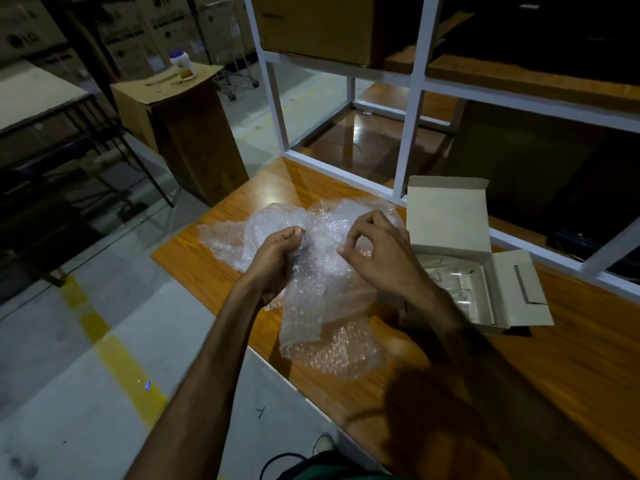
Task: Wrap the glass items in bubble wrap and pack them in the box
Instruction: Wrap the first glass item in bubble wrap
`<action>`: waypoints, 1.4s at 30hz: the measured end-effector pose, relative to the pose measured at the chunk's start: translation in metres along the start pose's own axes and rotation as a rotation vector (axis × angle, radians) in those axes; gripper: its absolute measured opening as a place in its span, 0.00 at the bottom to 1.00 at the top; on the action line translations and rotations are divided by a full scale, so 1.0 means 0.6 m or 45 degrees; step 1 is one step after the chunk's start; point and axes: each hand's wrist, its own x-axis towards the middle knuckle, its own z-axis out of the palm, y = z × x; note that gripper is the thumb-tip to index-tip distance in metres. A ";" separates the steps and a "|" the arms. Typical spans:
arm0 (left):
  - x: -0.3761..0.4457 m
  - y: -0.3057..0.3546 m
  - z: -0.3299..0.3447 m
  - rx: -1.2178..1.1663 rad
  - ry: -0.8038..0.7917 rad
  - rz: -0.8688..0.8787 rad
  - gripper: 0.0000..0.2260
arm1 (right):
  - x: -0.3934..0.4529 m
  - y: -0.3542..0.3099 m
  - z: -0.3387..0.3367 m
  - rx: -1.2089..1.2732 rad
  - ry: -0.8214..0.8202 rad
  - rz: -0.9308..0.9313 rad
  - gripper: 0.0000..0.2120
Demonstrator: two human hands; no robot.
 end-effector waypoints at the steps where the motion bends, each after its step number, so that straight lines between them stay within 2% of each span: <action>1: -0.001 -0.002 0.004 0.055 0.036 -0.001 0.16 | -0.002 -0.002 -0.005 0.086 -0.050 0.018 0.07; 4: -0.006 -0.008 0.027 0.316 0.200 0.100 0.27 | -0.007 -0.005 -0.015 0.218 -0.125 0.048 0.06; 6: -0.010 -0.013 0.048 0.499 0.262 0.254 0.29 | -0.009 -0.003 -0.019 0.262 -0.074 0.051 0.05; 9: -0.008 -0.028 0.065 0.718 0.295 0.328 0.30 | -0.015 0.009 -0.023 0.402 0.030 0.108 0.04; 15: -0.003 -0.058 0.071 0.839 0.263 0.342 0.33 | -0.036 0.047 -0.040 0.533 0.072 0.237 0.13; 19: -0.005 -0.077 0.097 0.738 0.301 0.278 0.49 | -0.050 0.061 -0.052 0.639 0.068 0.344 0.18; 21: -0.004 -0.093 0.122 0.712 0.341 0.279 0.52 | -0.055 0.068 -0.053 0.730 0.047 0.420 0.20; 23: -0.002 -0.111 0.146 0.689 0.401 0.280 0.47 | -0.057 0.075 -0.051 0.814 0.041 0.482 0.22; 24: 0.000 -0.117 0.154 0.685 0.434 0.267 0.42 | -0.057 0.077 -0.051 0.856 0.049 0.515 0.22; 27: 0.012 -0.134 0.158 0.724 0.472 0.229 0.12 | -0.060 0.082 -0.057 0.884 0.057 0.578 0.21; 28: 0.014 -0.138 0.154 0.738 0.462 0.233 0.05 | -0.061 0.084 -0.061 0.848 0.061 0.583 0.20; 30: 0.016 -0.138 0.139 0.701 0.481 0.200 0.08 | -0.062 0.091 -0.071 0.749 0.110 0.583 0.20; 32: 0.018 -0.129 0.114 0.548 0.469 0.129 0.05 | -0.061 0.103 -0.086 0.634 0.179 0.577 0.21; 36: 0.019 -0.102 0.053 0.399 0.363 0.020 0.09 | -0.059 0.126 -0.104 0.478 0.288 0.601 0.29; 39: 0.013 -0.097 0.030 0.388 0.328 -0.017 0.08 | -0.063 0.133 -0.095 0.567 0.400 0.675 0.38; 42: 0.007 -0.105 0.025 0.321 0.349 -0.037 0.06 | -0.083 0.130 -0.071 0.681 0.374 0.731 0.48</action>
